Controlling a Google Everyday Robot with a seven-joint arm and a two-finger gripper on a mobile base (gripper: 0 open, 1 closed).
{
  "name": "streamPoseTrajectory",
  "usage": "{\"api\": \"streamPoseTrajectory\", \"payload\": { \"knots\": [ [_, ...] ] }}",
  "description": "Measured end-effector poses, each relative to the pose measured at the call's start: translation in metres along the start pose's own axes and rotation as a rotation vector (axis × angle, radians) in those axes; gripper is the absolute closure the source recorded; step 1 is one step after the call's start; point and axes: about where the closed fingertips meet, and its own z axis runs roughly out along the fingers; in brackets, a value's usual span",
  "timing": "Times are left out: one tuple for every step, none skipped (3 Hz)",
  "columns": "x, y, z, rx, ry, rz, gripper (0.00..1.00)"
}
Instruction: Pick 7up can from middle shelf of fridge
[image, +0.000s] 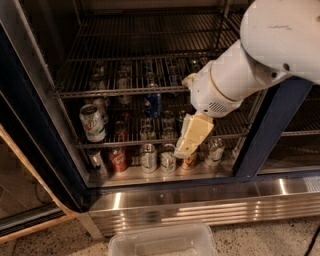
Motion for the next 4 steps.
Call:
{"api": "streamPoseTrajectory", "payload": {
  "knots": [
    [0.000,0.000,0.000,0.000,0.000,0.000,0.00],
    [-0.010,0.002,0.010,0.061,0.025,-0.020,0.00],
    [-0.017,0.033,0.043,0.105,0.009,-0.010,0.00],
    [-0.034,0.051,0.083,0.121,-0.081,0.020,0.00]
  ]
}}
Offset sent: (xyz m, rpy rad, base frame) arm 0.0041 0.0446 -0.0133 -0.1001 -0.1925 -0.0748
